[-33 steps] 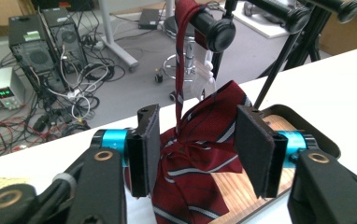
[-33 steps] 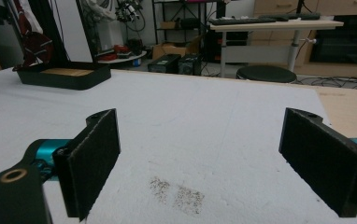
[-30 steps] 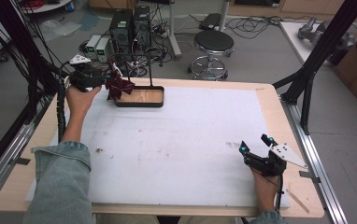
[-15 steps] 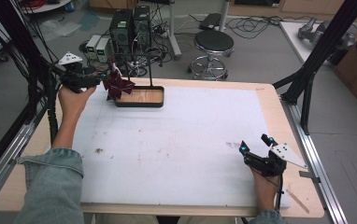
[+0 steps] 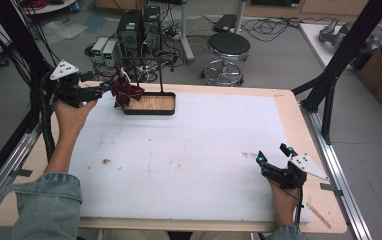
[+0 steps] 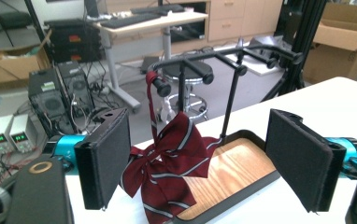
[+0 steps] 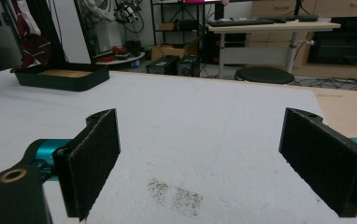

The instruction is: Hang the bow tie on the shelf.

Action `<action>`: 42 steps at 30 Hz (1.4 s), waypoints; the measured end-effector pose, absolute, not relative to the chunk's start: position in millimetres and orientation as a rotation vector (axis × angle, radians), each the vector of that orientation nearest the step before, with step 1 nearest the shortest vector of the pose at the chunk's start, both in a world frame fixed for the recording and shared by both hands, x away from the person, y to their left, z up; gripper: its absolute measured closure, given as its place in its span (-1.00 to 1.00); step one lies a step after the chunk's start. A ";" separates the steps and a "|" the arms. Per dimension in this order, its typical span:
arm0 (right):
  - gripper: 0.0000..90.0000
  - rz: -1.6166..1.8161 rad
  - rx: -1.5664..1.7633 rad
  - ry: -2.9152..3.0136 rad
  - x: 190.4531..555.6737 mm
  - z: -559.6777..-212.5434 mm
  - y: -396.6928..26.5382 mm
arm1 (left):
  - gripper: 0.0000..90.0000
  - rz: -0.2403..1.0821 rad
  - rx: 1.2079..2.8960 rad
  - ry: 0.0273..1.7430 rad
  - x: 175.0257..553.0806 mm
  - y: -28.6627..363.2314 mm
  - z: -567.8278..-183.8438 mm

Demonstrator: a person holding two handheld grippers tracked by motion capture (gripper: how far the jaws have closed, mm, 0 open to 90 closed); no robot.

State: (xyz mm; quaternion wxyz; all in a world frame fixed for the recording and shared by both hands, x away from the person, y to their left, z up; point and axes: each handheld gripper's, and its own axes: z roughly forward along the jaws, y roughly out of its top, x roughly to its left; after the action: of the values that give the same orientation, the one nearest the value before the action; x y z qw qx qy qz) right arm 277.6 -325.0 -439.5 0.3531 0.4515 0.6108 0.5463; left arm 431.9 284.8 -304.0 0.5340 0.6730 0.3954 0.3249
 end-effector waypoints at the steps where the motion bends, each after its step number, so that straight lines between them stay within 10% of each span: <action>1: -0.74 1.415 1.170 1.580 277.6 -439.5 -324.9 | -0.54 0.779 1.598 0.937 428.6 284.6 -303.1; 42: -0.74 1.417 1.185 1.572 277.7 -439.5 -325.7 | -0.65 0.797 1.554 0.916 334.3 279.3 -349.8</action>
State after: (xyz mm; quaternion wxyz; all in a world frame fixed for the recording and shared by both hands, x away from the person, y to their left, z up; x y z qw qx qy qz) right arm 277.7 -325.7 -439.5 0.3505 0.4575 0.6069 0.5473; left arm 334.3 279.3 -349.8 0.5520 0.6570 0.3871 0.3372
